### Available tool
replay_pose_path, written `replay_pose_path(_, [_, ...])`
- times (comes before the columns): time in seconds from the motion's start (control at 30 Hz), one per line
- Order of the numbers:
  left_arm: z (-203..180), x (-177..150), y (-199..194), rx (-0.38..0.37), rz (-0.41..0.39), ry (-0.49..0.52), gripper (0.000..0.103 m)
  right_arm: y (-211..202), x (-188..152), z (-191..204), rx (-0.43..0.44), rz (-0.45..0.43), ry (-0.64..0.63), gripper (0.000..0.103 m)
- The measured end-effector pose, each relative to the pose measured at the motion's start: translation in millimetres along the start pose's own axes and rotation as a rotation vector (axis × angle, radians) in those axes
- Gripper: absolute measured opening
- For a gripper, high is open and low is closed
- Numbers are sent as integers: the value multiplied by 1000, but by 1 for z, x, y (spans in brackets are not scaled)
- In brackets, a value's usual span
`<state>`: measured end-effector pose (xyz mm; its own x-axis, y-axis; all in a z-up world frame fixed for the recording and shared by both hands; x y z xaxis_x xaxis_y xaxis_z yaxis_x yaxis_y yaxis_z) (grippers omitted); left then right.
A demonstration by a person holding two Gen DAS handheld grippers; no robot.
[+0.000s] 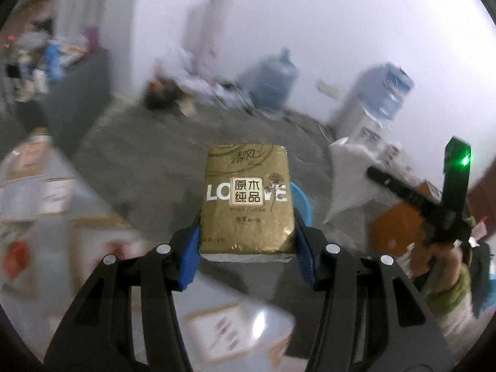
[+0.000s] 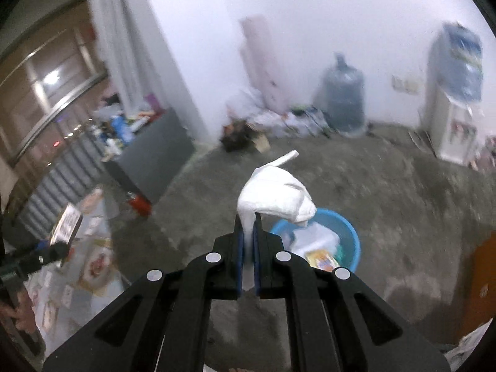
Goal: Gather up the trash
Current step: 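Carry the gold pack and white glove over the blue wastebasket with both tools, then open both tools over the wastebasket to drop the pack and glove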
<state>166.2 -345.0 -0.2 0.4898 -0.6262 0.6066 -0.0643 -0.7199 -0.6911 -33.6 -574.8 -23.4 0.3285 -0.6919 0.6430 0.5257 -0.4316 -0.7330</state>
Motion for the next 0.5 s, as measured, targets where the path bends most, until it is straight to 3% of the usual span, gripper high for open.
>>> replay_pose_path(0.17, [-12,32,116,-52,189,4,50,62,3,-36,-14,92,62,6])
replay_pose_path(0.43, [-18,42,246,-34,330,23,50,158,-2,-77,-5,209,154,7])
replay_pose_path(0.47, [-18,42,262,-39,338,15,54,171,-6,-81,-21,228,161,8])
replay_pose_path(0.5, [-18,43,273,-36,345,10,69,183,-9,-86,-30,253,172,13])
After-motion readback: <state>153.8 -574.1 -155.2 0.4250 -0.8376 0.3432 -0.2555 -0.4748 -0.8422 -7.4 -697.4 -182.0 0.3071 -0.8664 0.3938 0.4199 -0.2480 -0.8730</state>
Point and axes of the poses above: each gripper's, at about its wrist camera, not at the fingertips, and y roughly the way its jaws point, z to its left, x to its top, the point moved 3 cm from there along y, roughly the way its jaws point, and after that the axes turned 9 degrees about -x, right-handed, at the moved point
